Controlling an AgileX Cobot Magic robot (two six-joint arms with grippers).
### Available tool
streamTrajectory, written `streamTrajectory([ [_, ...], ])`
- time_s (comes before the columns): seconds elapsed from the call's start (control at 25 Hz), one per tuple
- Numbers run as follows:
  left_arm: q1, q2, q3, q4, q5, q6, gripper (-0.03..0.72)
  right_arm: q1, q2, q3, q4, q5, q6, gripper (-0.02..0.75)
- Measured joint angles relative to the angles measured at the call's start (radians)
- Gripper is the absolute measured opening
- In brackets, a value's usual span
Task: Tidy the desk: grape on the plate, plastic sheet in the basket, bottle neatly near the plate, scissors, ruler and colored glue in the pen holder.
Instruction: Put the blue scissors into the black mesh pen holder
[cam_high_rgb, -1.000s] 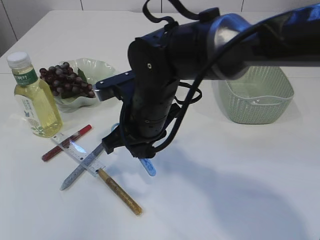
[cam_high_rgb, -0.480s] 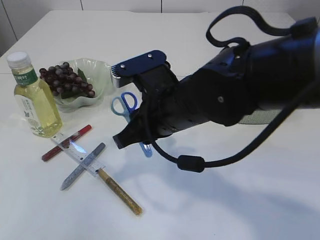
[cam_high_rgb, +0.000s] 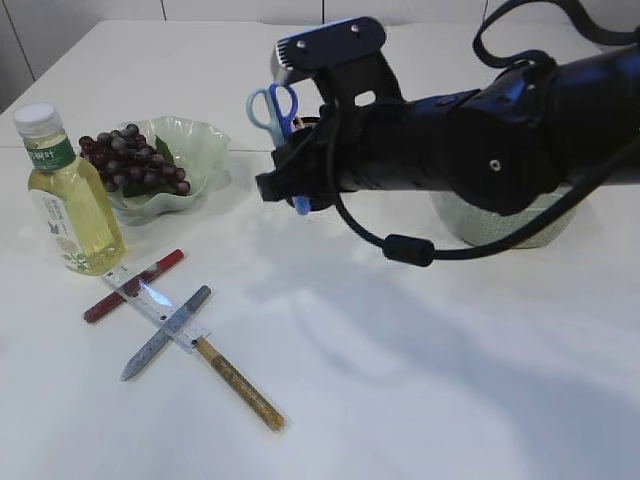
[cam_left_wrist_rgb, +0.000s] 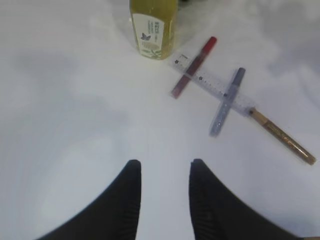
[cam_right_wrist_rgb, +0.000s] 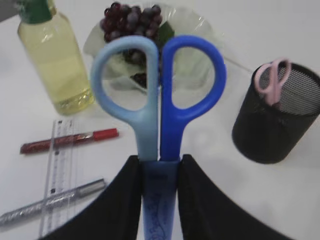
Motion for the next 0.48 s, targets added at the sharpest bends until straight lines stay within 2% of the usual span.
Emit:
streamTrajectory([
  [0.48, 0.0, 0.0, 0.0, 0.0, -0.113, 0.0, 0.242, -0.151, 0.059, -0.115, -0.015, -0.191, 0.0, 0.202],
])
